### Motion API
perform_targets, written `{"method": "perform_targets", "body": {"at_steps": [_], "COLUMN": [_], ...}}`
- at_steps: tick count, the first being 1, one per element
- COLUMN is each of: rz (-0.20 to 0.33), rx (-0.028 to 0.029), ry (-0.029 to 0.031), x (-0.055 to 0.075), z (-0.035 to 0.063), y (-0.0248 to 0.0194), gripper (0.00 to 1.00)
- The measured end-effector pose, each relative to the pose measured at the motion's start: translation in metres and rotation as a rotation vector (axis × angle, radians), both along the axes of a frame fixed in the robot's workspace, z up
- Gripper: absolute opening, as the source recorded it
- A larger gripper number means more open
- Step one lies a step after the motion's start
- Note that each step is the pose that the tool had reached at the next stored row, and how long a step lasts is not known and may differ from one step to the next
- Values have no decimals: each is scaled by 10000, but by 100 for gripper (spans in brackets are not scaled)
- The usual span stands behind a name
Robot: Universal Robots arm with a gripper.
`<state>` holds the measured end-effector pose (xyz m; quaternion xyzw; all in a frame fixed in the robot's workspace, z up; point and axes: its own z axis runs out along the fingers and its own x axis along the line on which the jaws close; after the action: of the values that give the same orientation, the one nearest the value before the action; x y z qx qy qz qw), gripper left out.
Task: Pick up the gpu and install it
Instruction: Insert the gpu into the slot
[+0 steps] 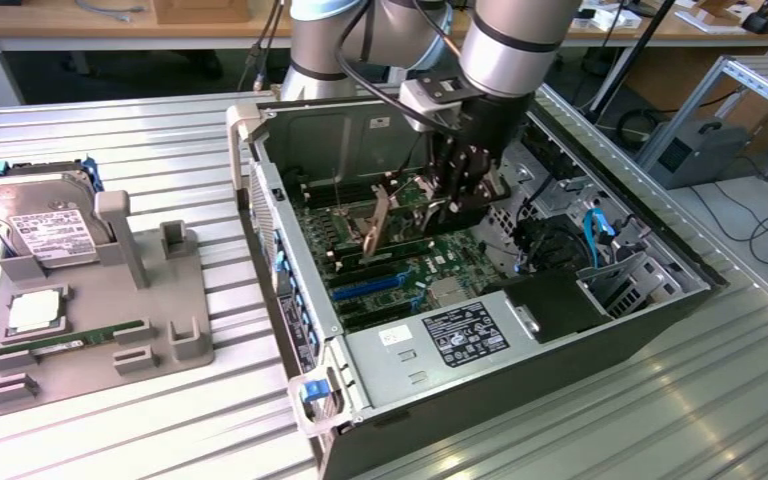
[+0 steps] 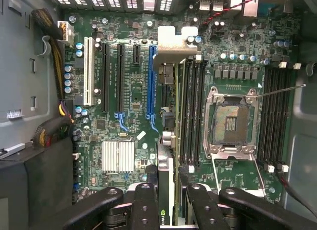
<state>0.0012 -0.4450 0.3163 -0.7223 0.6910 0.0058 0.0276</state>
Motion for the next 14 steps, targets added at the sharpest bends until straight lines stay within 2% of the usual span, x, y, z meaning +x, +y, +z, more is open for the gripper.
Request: {"method": "perform_targets", "body": {"at_steps": [6,8,11,14], "rz": [-2,-3,-9,-182], "rx": [1,0,-1,-1], "ry": [-1,0,0,0], "x": [-36,-66,-179,-203], "z": [-13,-15,-25,-40], "y": [-105,-111,-114,-114], "gripper": [27,27,27,27]}}
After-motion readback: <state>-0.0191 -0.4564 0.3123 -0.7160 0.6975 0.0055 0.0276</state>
